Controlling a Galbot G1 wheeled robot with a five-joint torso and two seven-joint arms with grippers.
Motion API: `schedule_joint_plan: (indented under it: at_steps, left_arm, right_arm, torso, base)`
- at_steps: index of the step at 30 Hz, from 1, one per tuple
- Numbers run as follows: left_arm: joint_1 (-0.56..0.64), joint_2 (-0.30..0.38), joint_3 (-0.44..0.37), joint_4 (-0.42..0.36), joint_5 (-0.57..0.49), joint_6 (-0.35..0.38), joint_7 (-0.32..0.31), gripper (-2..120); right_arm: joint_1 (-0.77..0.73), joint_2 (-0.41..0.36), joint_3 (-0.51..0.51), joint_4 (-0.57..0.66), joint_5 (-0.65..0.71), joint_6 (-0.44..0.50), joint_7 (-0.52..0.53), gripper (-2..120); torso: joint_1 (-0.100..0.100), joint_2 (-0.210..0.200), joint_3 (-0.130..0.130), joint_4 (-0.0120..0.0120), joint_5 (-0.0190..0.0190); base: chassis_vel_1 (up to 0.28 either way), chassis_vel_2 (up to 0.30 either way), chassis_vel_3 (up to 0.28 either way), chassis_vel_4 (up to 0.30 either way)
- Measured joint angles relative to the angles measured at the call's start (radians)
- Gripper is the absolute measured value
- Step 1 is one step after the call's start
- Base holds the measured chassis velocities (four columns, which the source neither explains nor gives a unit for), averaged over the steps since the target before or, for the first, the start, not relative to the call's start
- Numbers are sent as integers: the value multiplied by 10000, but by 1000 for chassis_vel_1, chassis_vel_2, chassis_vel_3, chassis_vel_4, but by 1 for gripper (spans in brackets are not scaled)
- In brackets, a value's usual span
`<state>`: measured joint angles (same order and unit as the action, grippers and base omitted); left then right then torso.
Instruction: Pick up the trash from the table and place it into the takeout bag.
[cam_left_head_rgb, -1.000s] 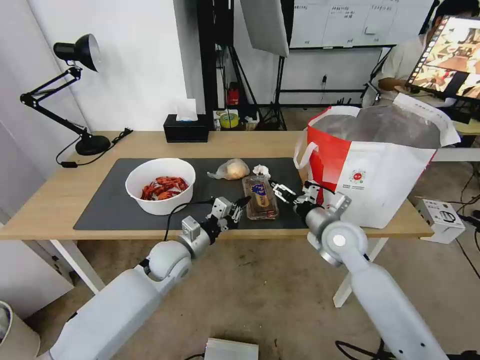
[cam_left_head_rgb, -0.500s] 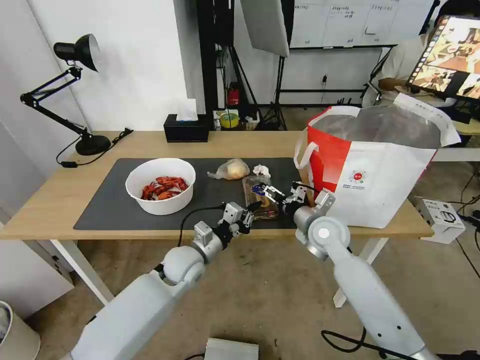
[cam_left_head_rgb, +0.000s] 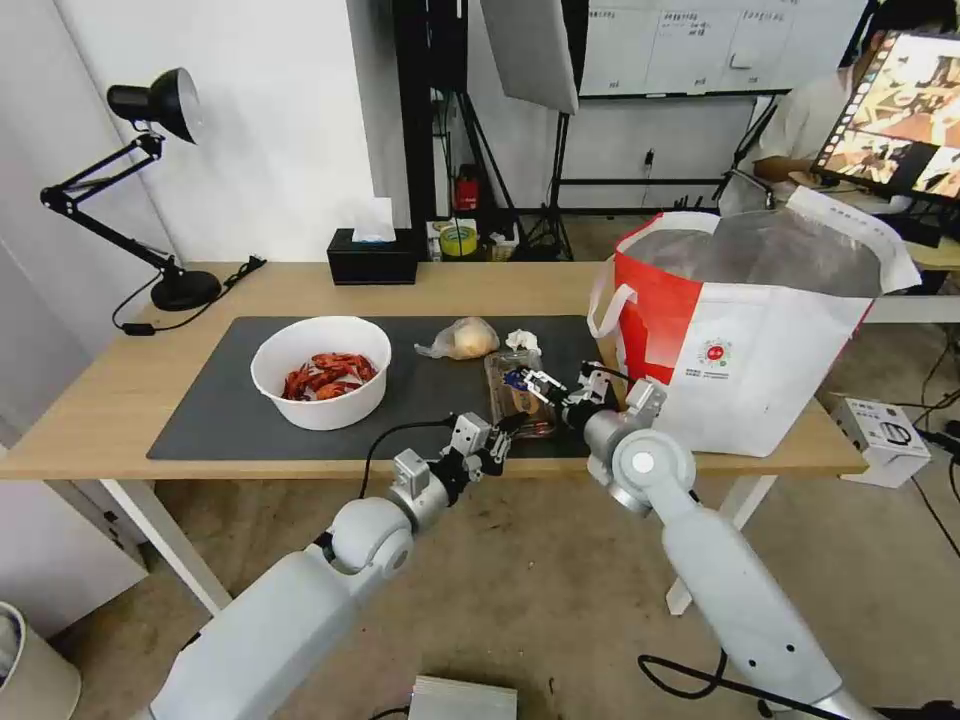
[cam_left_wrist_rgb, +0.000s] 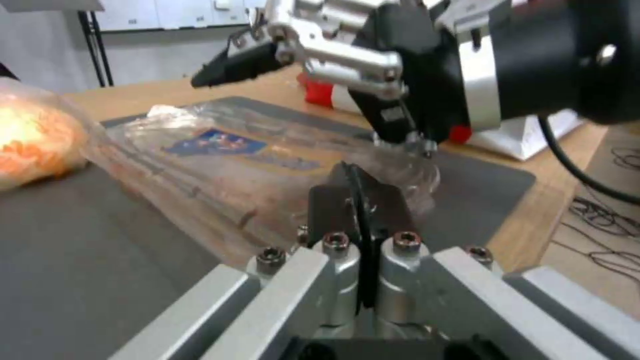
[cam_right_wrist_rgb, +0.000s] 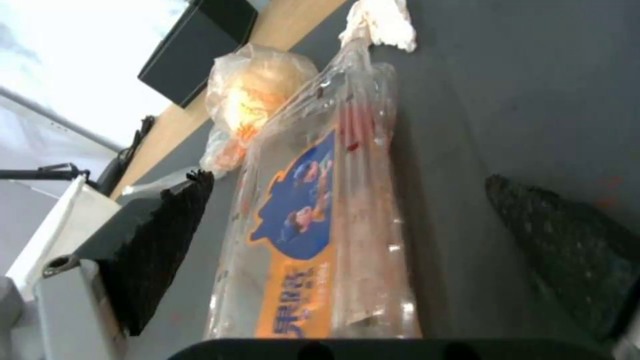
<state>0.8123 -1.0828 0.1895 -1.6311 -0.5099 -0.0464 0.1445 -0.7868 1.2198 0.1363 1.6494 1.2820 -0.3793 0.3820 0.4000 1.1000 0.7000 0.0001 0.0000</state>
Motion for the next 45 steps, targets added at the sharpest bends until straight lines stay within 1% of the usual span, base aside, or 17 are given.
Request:
schedule_joint_plan:
  at_steps: [15, 17, 19, 20, 21, 23, 24, 25, 28, 32, 33, 35, 36, 39, 40, 43, 45]
  left_arm:
    - [29, -25, -15, 54, 195, 133, 32, 0]
    - [38, -31, -17, 50, 191, 136, 27, 0]
    - [56, -35, -25, 32, 179, 137, 23, 0]
    - [64, -38, -37, 24, 168, 137, 23, 0]
    - [64, -38, -37, 24, 168, 137, 23, 0]
    - [85, -38, -57, 17, 162, 133, 23, 0]
    - [98, -34, -72, 12, 159, 132, 23, 0]
    - [98, -34, -72, 12, 159, 132, 23, 0]
    - [119, -29, -86, 5, 156, 125, 17, 0]
    - [180, -57, -123, 0, 149, 114, -1, 0]
    - [180, -57, -123, 0, 149, 114, -1, 0]
    - [195, -87, -131, 2, 149, 114, -8, 0]
    - [195, -87, -131, 2, 149, 114, -8, 0]
    - [190, -134, -140, 31, 149, 112, -5, 0]
    - [190, -134, -140, 31, 149, 112, -5, 0]
    - [124, -201, -156, 105, 149, 113, -19, 0]
    - [101, -206, -168, 115, 139, 113, -37, 0]
  right_arm:
    - [-51, 16, -73, 48, -13, -235, -24, 100]
    - [-50, 17, -78, 45, -13, -277, -18, 97]
    - [-51, 25, -106, 40, -7, -334, -15, 90]
    - [-56, 30, -117, 28, -9, -350, -58, 84]
    - [-56, 30, -117, 28, -9, -350, -58, 84]
    - [-59, 38, -133, 21, -12, -369, -95, 76]
    - [-58, 43, -139, 3, -14, -369, -91, 68]
    - [-58, 43, -139, 3, -14, -369, -91, 68]
    - [-58, 51, -143, -25, -16, -370, -72, 61]
    - [-76, 54, -142, -53, -19, -365, -29, 40]
    - [-76, 54, -142, -53, -19, -365, -29, 40]
    - [-100, 51, -132, -54, -23, -348, -16, 30]
    - [-100, 51, -132, -54, -23, -348, -16, 30]
    - [-115, 48, -105, -53, -24, -330, -8, 15]
    - [-115, 48, -105, -53, -24, -330, -8, 15]
    - [-90, 52, -88, -65, -25, -325, -12, 2]
    - [-86, 52, -86, -79, -27, -325, -14, 0]
  torso:
    - [-1, 0, -1, -1, -1]
    - [-1, 1, -1, -1, -2]
    - [-1, 1, -1, -2, -2]
    - [-1, 1, -1, -2, -1]
    - [-1, 1, -1, -2, -1]
    - [0, 1, 0, -1, 0]
    - [-1, 0, 0, -1, 0]
    - [-1, 0, 0, -1, 0]
    - [-1, 0, 0, -2, 0]
    - [0, 1, 0, -1, 0]
    - [0, 1, 0, -1, 0]
    - [-1, 0, 0, -1, 0]
    - [-1, 0, 0, -1, 0]
    - [-1, 0, 0, 0, 0]
    - [-1, 0, 0, 0, 0]
    - [0, 1, 0, 0, 0]
    - [0, 0, 0, 0, 1]
  base:
    - [0, 0, 0, 0]
    - [0, 0, 0, 0]
    - [0, 0, 0, 0]
    - [0, 0, 0, 0]
    - [0, 0, 0, 0]
    - [0, 0, 0, 0]
    - [0, 0, 0, 0]
    - [0, 0, 0, 0]
    - [0, 0, 0, 0]
    - [0, 0, 0, 0]
    - [0, 0, 0, 0]
    - [0, 0, 0, 0]
    - [0, 0, 0, 0]
    - [0, 0, 0, 0]
    - [0, 0, 0, 0]
    - [0, 0, 0, 0]
    - [0, 0, 0, 0]
